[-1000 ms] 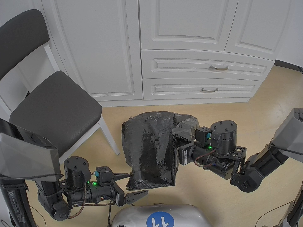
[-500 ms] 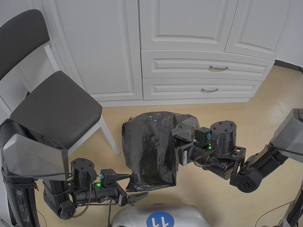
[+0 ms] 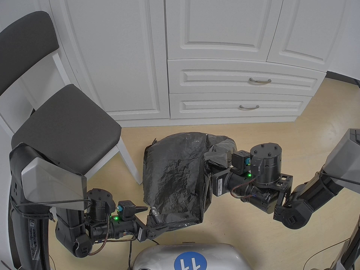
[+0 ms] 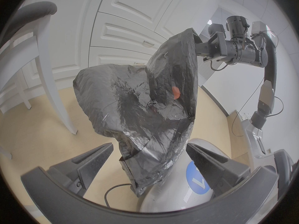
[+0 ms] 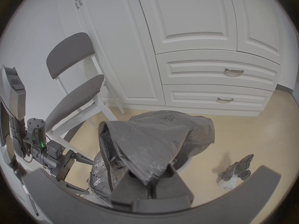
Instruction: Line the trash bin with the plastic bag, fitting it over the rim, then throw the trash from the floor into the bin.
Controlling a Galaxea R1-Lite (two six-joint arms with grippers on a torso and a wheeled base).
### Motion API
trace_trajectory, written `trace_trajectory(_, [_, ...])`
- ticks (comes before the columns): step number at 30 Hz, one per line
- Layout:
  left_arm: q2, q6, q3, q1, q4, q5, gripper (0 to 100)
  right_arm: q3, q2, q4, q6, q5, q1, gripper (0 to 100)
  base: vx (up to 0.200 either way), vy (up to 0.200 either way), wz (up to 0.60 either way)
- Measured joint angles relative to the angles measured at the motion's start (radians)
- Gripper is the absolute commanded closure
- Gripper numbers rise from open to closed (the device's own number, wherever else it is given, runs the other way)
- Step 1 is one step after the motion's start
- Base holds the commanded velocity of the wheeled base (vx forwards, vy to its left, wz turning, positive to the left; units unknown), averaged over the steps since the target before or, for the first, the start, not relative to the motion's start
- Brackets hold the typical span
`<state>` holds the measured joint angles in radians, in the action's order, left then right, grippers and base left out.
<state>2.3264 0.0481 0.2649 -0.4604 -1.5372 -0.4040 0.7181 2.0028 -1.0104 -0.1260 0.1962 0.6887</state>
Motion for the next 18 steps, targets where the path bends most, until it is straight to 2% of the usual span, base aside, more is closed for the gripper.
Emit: trace_trajectory(18, [0.120, -0.006, 0.043, 0.009, 0.000, -0.015, 0, -0.001, -0.005, -0.002, 0.000, 0.000, -0.002, 100, 0.000, 0.000, 0.00])
